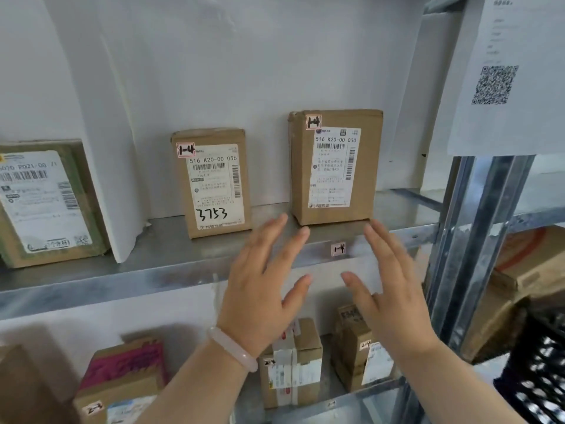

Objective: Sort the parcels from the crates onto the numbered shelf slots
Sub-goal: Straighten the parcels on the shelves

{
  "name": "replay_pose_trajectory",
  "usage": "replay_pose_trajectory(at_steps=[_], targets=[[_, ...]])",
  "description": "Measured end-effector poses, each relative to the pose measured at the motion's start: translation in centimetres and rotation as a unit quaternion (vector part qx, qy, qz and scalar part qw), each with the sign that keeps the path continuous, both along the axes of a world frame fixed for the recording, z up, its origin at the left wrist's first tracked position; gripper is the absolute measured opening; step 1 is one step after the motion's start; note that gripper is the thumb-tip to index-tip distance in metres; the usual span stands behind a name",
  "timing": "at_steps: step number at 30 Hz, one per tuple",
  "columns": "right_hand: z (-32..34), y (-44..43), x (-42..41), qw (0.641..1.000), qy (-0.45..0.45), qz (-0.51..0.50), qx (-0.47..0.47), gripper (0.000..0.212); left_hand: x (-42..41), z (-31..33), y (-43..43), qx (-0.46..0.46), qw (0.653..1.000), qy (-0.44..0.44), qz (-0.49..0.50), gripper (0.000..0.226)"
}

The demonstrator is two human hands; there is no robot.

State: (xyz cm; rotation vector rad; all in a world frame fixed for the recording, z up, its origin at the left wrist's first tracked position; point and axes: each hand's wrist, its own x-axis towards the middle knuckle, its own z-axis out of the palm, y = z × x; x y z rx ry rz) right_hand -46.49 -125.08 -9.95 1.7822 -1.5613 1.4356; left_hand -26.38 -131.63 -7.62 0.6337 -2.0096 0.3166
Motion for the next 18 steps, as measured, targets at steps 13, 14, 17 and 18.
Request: replay_pose_trajectory(at_steps=[13,14,17,18], targets=[[-16.9,4.4,6.2,0.96,-0.038,0.004,0.278,0.071,4.0,-18.2,6.0,0.207,0.978,-0.037,-0.006,0.058],[-17.8,4.3,6.4,0.956,-0.047,0.0,0.288,0.072,3.7,-19.1,6.2,0.229,0.973,-0.029,0.003,0.061],[-19.6,3.5,6.3,0.946,-0.117,0.0,0.301,0.083,2.5,-21.0,6.2,0.313,0.949,0.021,0.022,0.076],[-20.1,3.0,6.1,0.942,-0.142,0.001,0.303,0.088,1.9,-21.6,6.0,0.336,0.94,0.044,0.031,0.08]])
